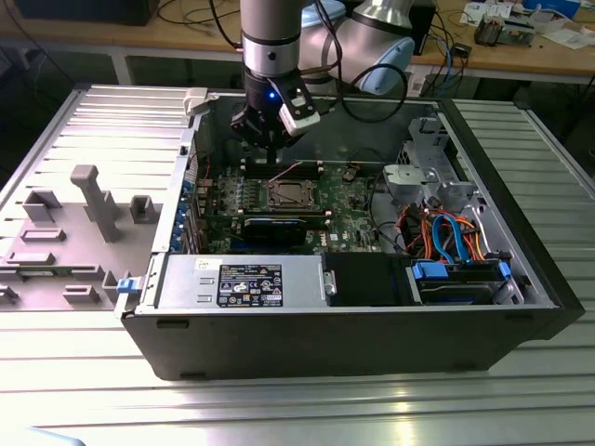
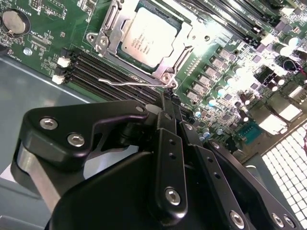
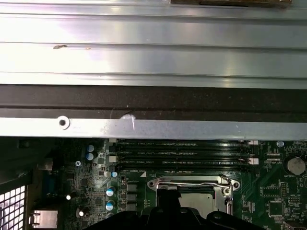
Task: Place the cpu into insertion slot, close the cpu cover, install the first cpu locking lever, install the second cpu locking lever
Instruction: 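Install the first cpu locking lever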
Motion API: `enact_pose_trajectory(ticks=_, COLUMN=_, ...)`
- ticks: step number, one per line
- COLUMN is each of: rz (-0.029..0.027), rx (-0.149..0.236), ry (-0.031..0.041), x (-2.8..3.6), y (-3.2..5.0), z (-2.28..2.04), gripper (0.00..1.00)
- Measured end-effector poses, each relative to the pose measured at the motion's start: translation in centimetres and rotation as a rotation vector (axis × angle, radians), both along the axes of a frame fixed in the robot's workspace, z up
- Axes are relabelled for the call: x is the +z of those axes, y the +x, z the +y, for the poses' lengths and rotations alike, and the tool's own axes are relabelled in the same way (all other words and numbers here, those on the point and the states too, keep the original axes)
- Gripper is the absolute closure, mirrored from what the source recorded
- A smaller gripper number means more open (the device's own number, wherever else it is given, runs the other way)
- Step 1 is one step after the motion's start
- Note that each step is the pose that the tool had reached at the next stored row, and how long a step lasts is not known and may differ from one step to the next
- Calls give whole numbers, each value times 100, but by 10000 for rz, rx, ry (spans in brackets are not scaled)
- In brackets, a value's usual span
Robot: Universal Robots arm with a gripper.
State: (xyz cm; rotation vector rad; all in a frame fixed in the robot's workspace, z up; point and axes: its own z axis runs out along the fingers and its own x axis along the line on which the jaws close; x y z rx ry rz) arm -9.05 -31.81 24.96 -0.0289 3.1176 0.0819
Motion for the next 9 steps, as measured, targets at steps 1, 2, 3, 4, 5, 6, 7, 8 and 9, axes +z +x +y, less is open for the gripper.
enact_pose_trajectory(ticks=1, rz=0, rx=0, ry=0, x=-15, y=2, z=0, gripper=89)
enact_pose_trajectory(ticks=2, rz=-1, rx=1, ry=-2, x=-32, y=5, z=0, gripper=89)
enact_pose_trajectory(ticks=3, rz=0, rx=2, ry=-2, x=-38, y=6, z=0, gripper=89)
enact_pose_trajectory(ticks=4, rz=1, rx=1, ry=-4, x=-38, y=6, z=0, gripper=89)
enact_pose_trajectory(ticks=5, rz=1, rx=1, ry=-3, x=-39, y=6, z=0, gripper=89)
enact_pose_trajectory(ticks=6, rz=0, rx=1, ry=-2, x=-41, y=6, z=0, gripper=89)
enact_pose_trajectory(ticks=7, rz=0, rx=1, ry=-2, x=-43, y=6, z=0, gripper=89)
enact_pose_trajectory(ticks=8, rz=0, rx=1, ry=-2, x=-43, y=6, z=0, gripper=89)
enact_pose_trajectory(ticks=9, rz=0, rx=1, ry=-2, x=-43, y=6, z=0, gripper=89)
